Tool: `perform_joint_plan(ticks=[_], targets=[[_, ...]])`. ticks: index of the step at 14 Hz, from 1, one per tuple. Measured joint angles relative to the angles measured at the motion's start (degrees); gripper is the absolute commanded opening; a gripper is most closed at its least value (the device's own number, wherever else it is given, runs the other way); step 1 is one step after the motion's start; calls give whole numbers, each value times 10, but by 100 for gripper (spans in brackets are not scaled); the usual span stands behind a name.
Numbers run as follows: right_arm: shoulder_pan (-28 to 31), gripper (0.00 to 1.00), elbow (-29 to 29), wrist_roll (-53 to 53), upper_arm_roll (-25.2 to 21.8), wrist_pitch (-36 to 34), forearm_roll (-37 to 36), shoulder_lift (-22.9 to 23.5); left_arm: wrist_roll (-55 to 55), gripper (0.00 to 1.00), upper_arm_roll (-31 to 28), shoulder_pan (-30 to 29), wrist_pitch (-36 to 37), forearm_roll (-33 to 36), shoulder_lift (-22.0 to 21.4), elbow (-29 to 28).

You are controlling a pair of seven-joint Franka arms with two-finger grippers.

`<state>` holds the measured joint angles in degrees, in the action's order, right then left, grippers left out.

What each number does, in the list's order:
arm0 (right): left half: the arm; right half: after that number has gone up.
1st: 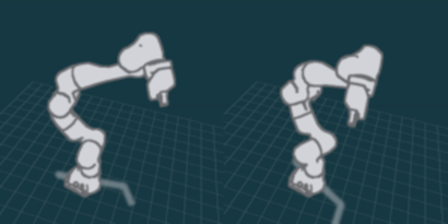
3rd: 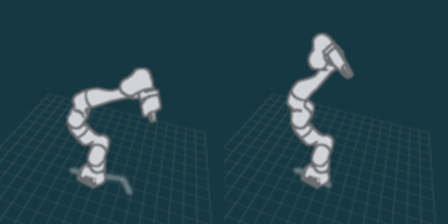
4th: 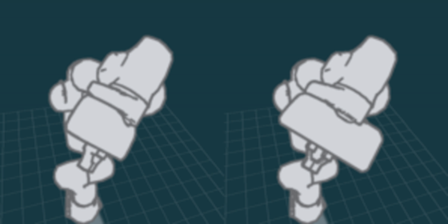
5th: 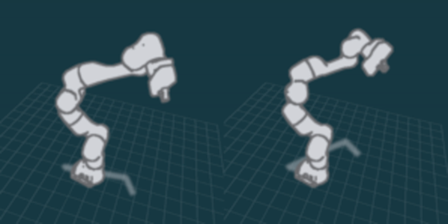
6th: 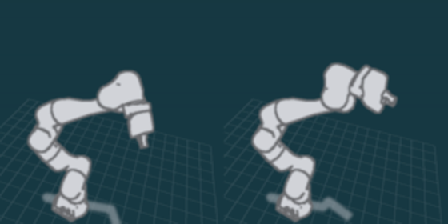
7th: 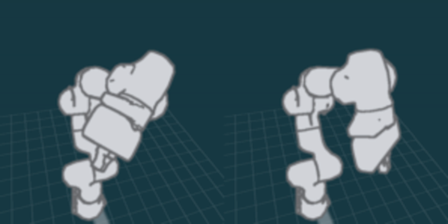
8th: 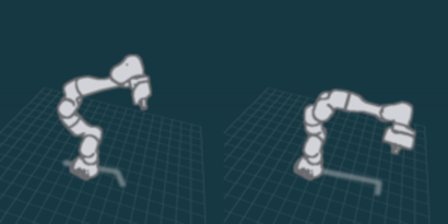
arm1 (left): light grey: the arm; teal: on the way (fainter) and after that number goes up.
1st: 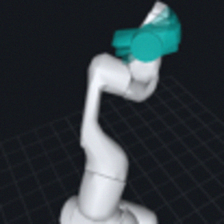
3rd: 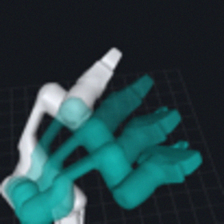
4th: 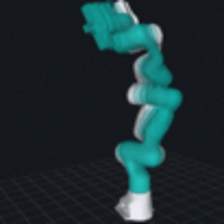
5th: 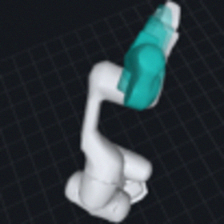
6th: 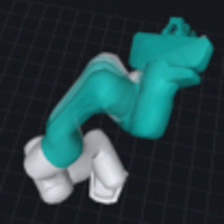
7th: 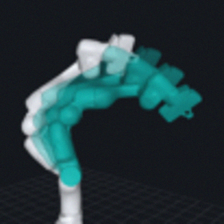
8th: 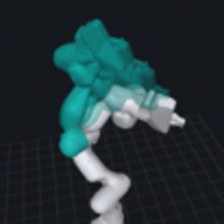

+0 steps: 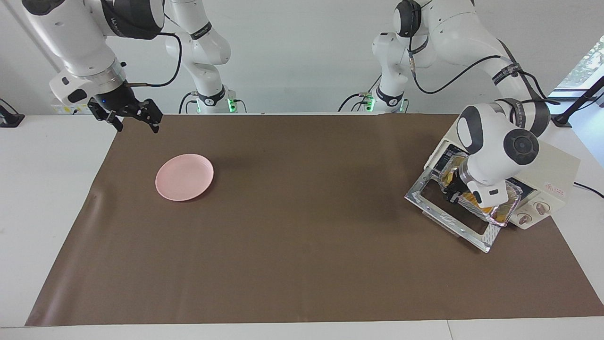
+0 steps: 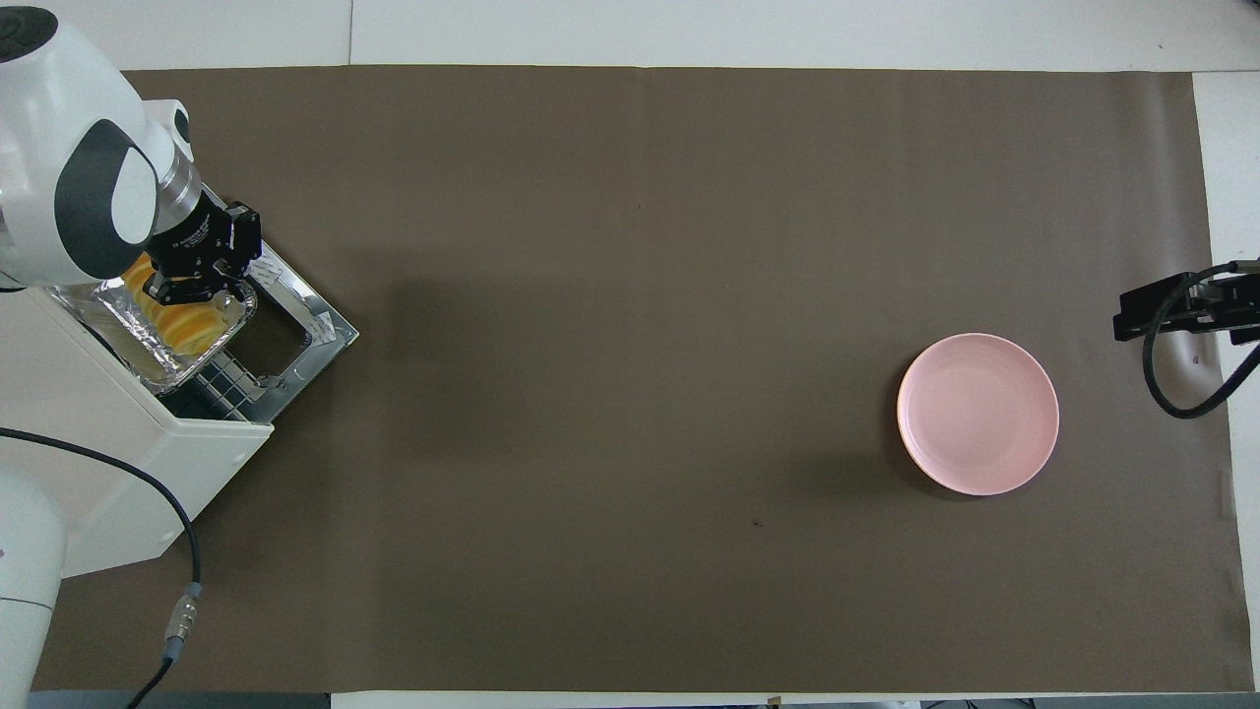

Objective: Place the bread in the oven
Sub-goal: 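Push the foil tray deeper into the oven with the left gripper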

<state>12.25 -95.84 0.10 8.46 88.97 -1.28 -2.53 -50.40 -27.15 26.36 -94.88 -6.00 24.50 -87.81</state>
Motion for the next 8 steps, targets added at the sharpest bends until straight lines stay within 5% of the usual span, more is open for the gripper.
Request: perform_joint_plan(ticks=[8], targets=[[0,100,0,0,0,0,0,0,1,0,-2,-4,0,0,-45,-56]])
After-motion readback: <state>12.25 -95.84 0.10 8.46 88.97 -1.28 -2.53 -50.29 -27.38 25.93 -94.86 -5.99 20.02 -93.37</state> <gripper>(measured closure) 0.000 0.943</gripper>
